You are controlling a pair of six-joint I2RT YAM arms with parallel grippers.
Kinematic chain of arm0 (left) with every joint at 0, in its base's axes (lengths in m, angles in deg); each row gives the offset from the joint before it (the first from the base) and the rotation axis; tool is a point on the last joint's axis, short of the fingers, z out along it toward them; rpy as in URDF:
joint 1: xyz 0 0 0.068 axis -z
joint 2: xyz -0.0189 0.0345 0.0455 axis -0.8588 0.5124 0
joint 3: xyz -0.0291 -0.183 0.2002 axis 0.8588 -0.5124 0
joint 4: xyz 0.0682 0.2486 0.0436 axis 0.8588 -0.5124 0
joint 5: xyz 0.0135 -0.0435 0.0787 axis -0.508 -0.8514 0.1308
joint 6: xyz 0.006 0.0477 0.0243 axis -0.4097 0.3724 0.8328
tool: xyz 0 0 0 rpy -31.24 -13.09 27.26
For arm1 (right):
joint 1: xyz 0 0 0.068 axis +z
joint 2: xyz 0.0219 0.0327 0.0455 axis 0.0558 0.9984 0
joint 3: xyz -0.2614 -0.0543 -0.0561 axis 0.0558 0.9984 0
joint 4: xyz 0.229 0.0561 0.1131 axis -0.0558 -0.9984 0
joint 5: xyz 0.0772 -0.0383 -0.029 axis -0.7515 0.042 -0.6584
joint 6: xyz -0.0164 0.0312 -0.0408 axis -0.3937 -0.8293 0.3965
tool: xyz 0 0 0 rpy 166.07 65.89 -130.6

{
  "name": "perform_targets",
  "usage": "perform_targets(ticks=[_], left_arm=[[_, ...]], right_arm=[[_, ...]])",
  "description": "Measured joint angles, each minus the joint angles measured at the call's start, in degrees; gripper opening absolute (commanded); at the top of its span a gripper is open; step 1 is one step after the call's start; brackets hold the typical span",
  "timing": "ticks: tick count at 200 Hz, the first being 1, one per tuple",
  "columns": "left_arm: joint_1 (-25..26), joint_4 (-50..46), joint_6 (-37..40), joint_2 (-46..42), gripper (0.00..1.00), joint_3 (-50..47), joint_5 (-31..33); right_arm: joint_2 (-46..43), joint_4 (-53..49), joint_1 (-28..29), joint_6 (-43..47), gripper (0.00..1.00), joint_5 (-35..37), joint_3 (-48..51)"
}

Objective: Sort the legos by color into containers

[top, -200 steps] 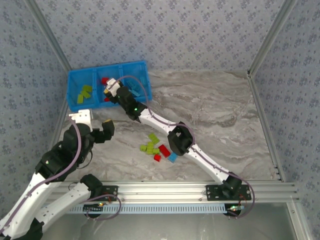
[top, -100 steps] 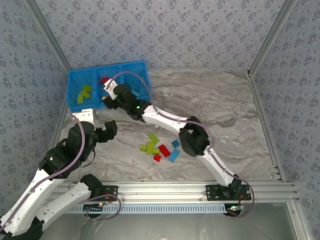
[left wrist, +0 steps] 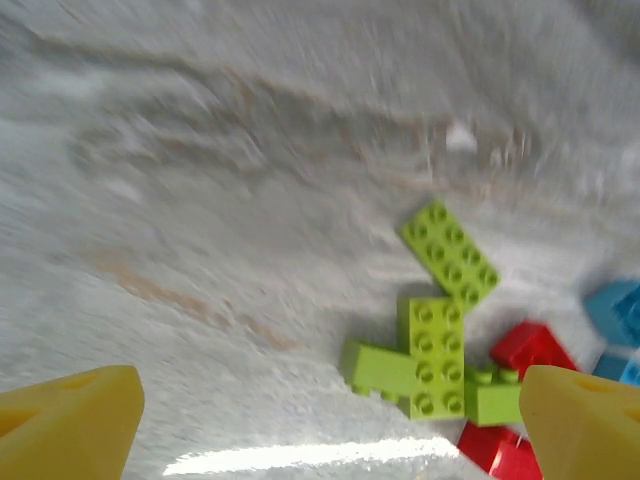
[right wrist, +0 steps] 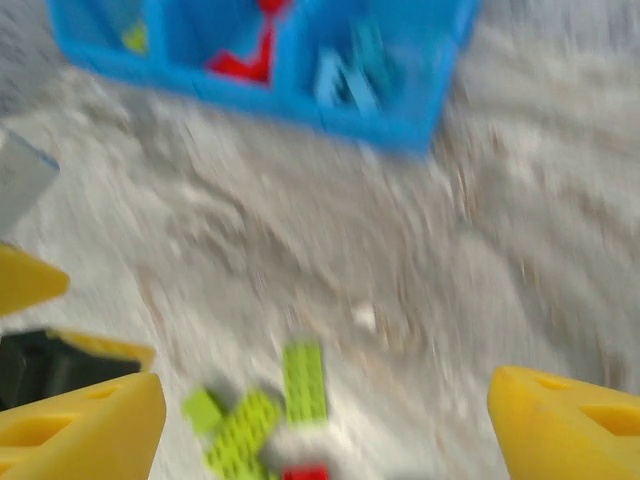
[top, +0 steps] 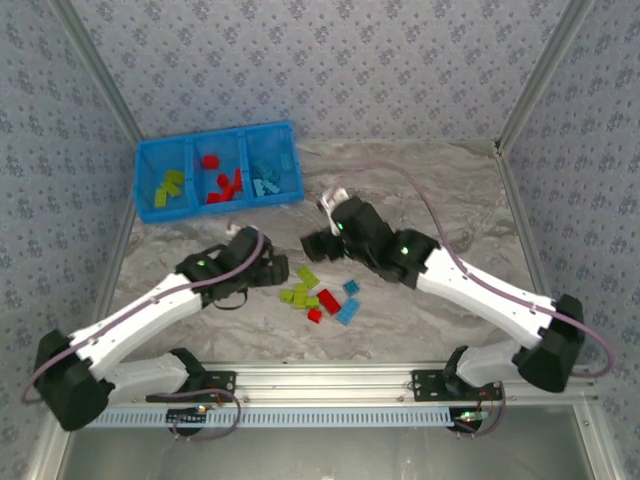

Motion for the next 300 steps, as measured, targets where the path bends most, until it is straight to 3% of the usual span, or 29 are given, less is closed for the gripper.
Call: perform_targets(ticks=[25,52,81,168,206,244,276,300], left_arm=[[2.27,3.74,-0.22,7.37,0.89,-1.6,-4.26],[2.78,8.09,-0.02,13.86,0.76,-2.49,-7.04],[2.75,10.99,-0.13,16.94,0.59,-3.72,-7.34],[2.75,15.23,-0.28,19.8,0.28,-4.0,-5.62],[2.69,13.68,-0.37,17.81,0.27,-4.33,-4.33],[1.29,10.16,0.74,9.07,0.28,-3.74,-1.92],[-5.16,10.49,4.61,6.32,0.28,2.54,0.79],[-11.69,14.67,8.7,10.95,0.28,10.51,2.12]], right_arm=[[-6.47,-5.66,-0.13,-6.16,0.9,0.55,10.54],[-11.93,-8.46,-0.44,-10.64,0.9,0.52,15.63],[-14.86,-9.29,-0.74,-13.38,0.91,0.63,16.48],[-14.75,-9.29,-1.11,-15.34,0.91,0.76,16.48],[-14.23,-9.29,-1.09,-15.8,0.92,0.59,16.46],[-13.75,-9.16,-1.07,-16.0,0.92,0.11,15.37],[-12.85,-8.5,-0.63,-16.28,0.92,-0.07,14.14],[-11.47,-8.04,-0.15,-16.39,0.92,-0.11,13.7]])
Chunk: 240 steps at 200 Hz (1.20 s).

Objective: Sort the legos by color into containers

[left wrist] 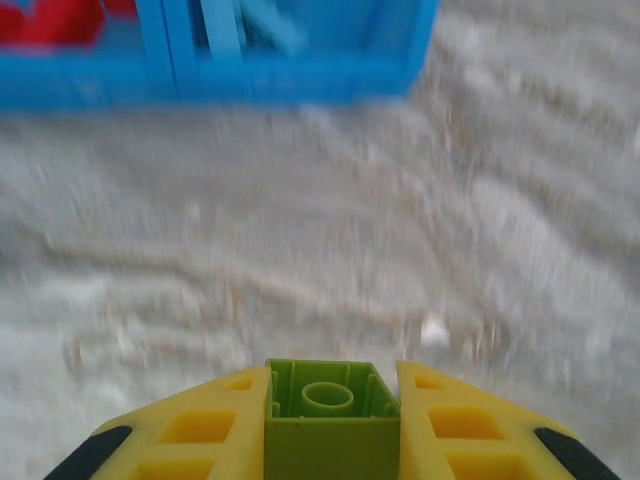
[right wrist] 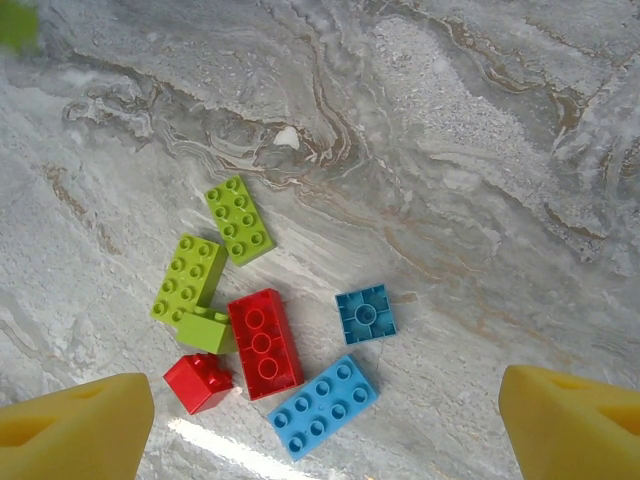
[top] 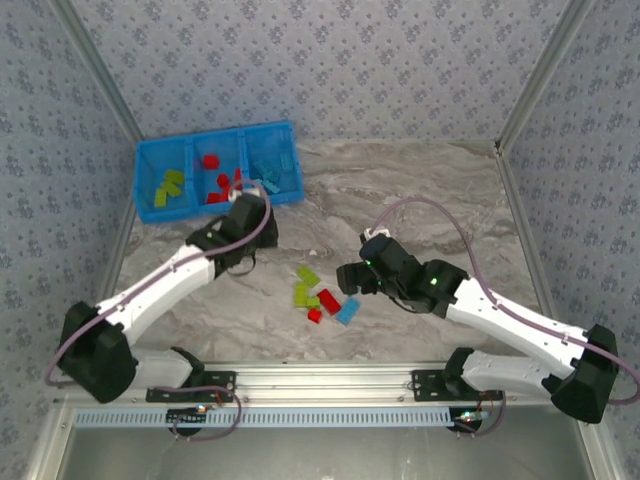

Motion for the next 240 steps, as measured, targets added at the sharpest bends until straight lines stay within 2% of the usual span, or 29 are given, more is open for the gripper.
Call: perform_targets(ticks=[36,82,98,123,148,171,187,199,240], left_arm=[[-6.49,4.44,4.37,12.59,0.28,13.6,-0.02],[-13.51,3.02,6.47,14.05,0.31,20.35,1.38],[-18.88,2.82,6.27,13.99,0.31,23.23,3.21],[-31.12,2.64,5.05,14.58,0.31,24.46,3.19],[-39.41,2.23,4.46,20.26,0.32,27.39,1.81],[-42.32,2.1,3.91,27.85,0.4,30.27,-2.01],[-43.58,1.95,3.65,32.17,0.6,30.82,-5.14],[-44.22,1.22,2.93,34.21,0.69,30.82,-7.13],[-43.39,0.83,2.49,31.21,0.74,29.57,-11.5]], right_arm=[[1.42,0.68,0.57,-0.02,0.92,0.02,-0.48],[1.53,1.22,0.76,-0.02,0.93,0.02,-0.72],[1.53,1.22,0.81,0.0,0.93,0.0,-0.79],[1.66,1.16,0.79,0.04,0.93,-0.02,-0.98],[2.16,0.55,0.5,0.5,0.94,-0.28,-1.99],[2.99,0.44,-0.35,1.09,0.94,-1.25,-2.69],[3.87,0.37,-0.98,1.31,0.94,-1.88,-3.06],[4.57,0.31,-1.36,1.38,0.94,-2.43,-3.32],[6.69,0.33,-1.9,1.46,0.94,-3.13,-3.45]])
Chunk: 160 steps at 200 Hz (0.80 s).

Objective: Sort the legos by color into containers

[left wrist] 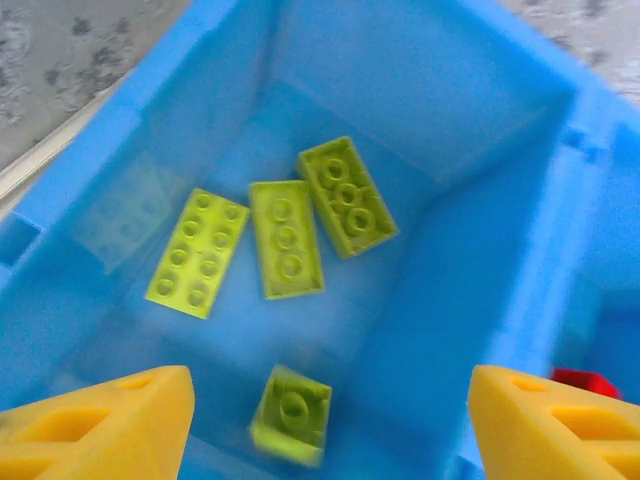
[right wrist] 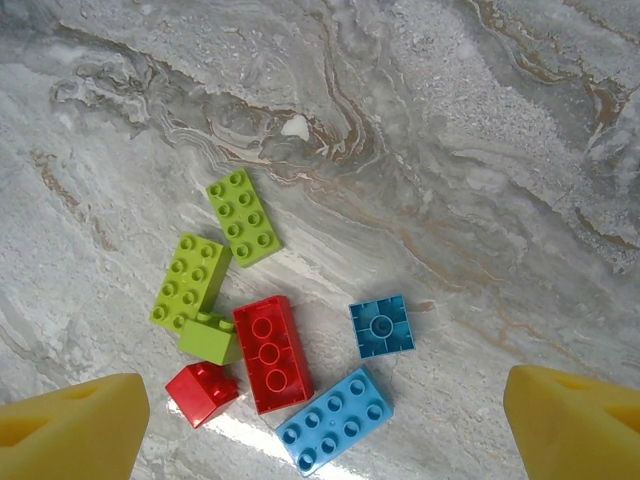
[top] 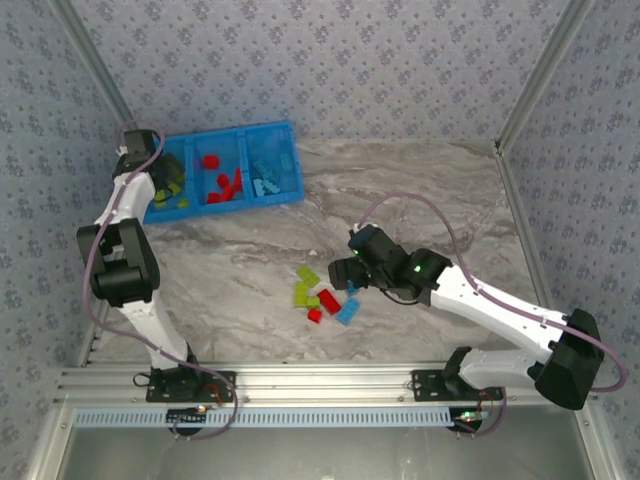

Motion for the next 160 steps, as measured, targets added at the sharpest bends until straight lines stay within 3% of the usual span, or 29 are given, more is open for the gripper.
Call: perform_targets(ticks=[44,102,132,160], left_arm=[[7.34,-0.37,0.07,-19.28,0.76,-8.87,-2.6],[32.72,-4.07,2.27,-48.19,0.76,-27.26,-2.25],[45.35,-7.76,2.38,-52.96,0.81,-34.97,-1.36],[53.62,-9.81,2.67,-53.24,0.88,-39.41,-0.96]], right_arm=[[1.25,0.26,0.0,-0.85,0.94,-0.57,0.0],[9.05,0.55,0.63,-0.96,0.94,0.46,-0.07],[12.26,0.55,-1.14,-1.44,0.93,2.97,0.22],[17.0,2.14,-2.19,-0.94,0.84,2.89,0.66]])
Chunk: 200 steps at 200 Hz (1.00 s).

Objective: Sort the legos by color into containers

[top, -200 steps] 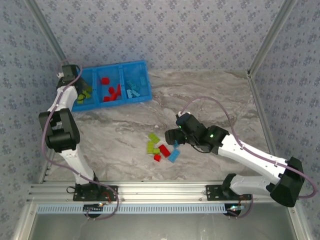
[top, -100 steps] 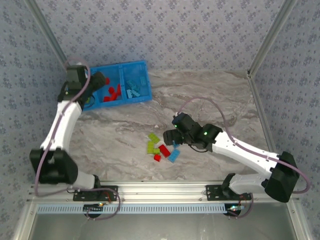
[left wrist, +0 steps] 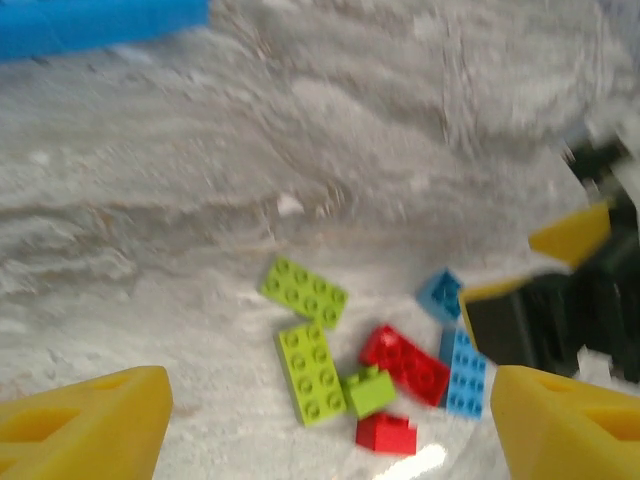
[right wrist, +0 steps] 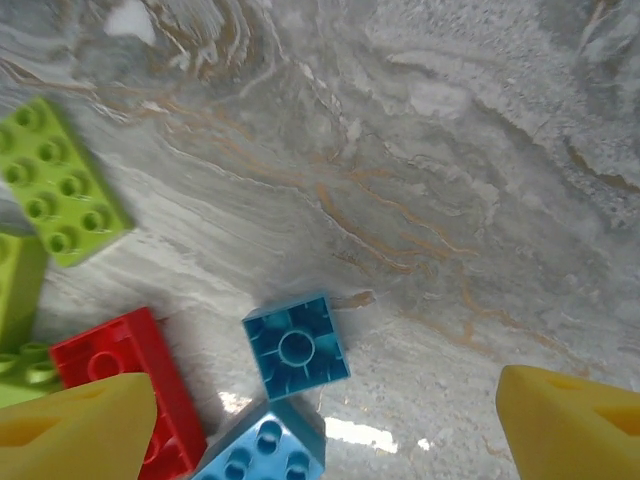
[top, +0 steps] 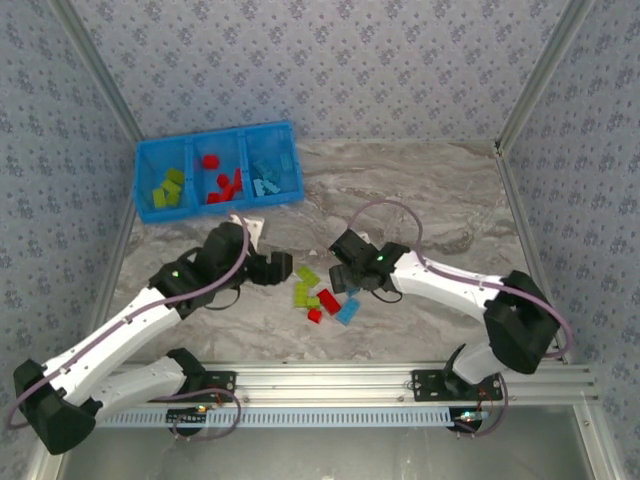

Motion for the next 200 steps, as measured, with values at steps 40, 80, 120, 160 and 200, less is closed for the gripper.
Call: perform_targets(ticks=[40,80,120,160,200], left_arm=[[1.62,-1.29,-0.04,-1.6,0.97,-4.17,0.96],[1.62,-2.08,-0.02,-3.13,0.99,-4.33,3.08],[1.62,-2.08,-0.04,-3.39,0.99,-4.33,4.31],[1.62,-2.08,-0.04,-3.63,0.99,-4.37,4.55],[1.62,-2.27,-0.63,-4.72,0.99,-4.39,5.77]], right_arm=[[7.04,4.46,-1.62,1.31,0.64,-1.7,0.0],[10.91,7.58,-3.02,1.03,0.41,-3.3,0.44],[10.49,8.74,-2.91,0.33,0.36,-3.89,1.11],[6.47,8.59,-2.58,0.17,0.32,-3.74,1.88],[2.95,7.58,-2.03,1.99,0.33,-2.27,-0.35]])
